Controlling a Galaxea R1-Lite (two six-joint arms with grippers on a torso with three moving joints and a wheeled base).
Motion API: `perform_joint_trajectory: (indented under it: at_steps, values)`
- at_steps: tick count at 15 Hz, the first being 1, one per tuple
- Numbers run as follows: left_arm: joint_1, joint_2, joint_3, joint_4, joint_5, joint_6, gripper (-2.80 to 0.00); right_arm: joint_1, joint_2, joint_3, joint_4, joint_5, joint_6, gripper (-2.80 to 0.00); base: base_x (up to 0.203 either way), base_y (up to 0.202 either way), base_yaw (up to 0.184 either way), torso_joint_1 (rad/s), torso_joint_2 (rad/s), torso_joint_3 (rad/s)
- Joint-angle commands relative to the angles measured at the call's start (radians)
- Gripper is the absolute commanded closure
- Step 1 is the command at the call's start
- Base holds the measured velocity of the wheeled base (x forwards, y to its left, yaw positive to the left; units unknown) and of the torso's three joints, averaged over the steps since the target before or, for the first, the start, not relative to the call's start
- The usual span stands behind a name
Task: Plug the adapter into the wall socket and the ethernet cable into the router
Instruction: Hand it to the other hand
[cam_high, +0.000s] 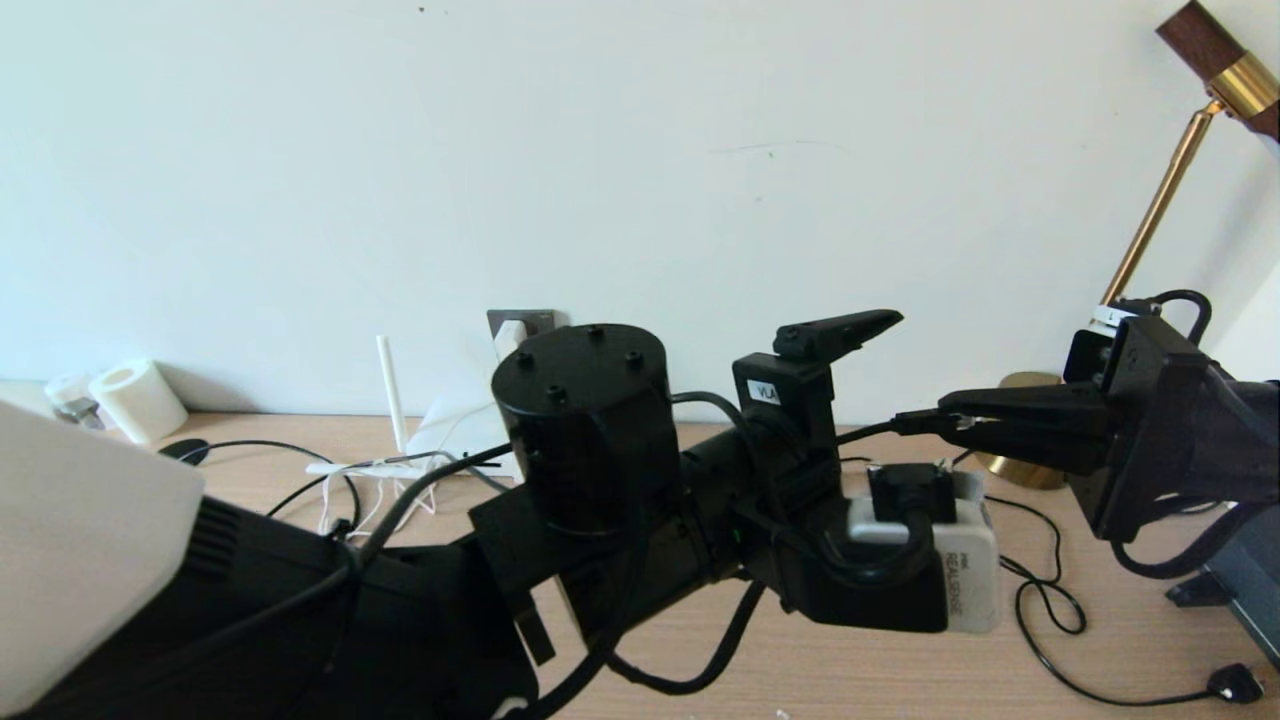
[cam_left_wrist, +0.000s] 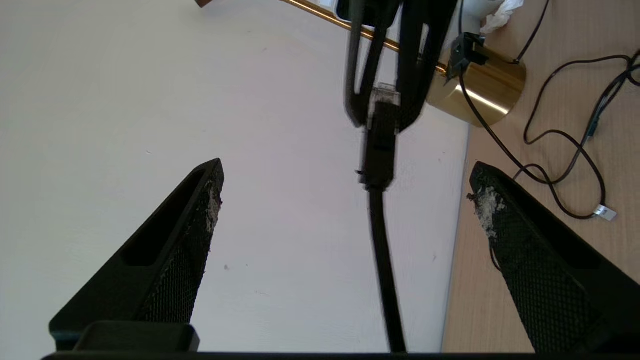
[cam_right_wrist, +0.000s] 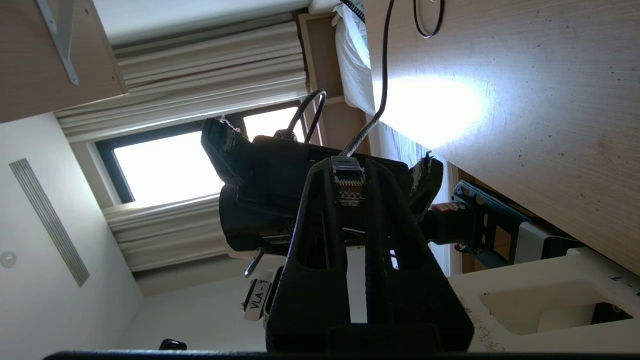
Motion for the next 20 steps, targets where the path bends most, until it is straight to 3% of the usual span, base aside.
perform_joint_trajectory:
  at_steps: [1,10,11,12,20]
  values:
    - [0.0,0.0,0.007,-0.006,-0.003,0.007,-2.8,0.0,0.003,-0.002,-0.005,0.006,0.007,0.0,0.0,0.0,0.0,0.0,0.0,0.0]
    - [-0.005,0.006,0.005,-0.006,-0.007,0.005,-2.8,0.0,0.026,-0.005,-0.008,0.006,0.007,0.0,0.0,0.0,0.0,0.0,0.0,0.0]
    - [-0.005,0.006,0.005,-0.006,-0.007,0.005,-0.8,0.0,0.027,-0.005,-0.008,0.006,0.007,0.0,0.0,0.0,0.0,0.0,0.0,0.0]
    - [-0.005,0.005,0.005,-0.006,-0.007,0.005,0.0,0.0,0.026,-0.005,-0.008,0.005,0.009,0.0,0.0,0.0,0.0,0.0,0.0,0.0]
    - [-0.014,0.027,0.0,-0.018,-0.007,0.005,0.0,0.013,0.015,-0.001,-0.006,0.006,0.01,0.0,0.0,0.0,0.0,0.0,0.0,0.0]
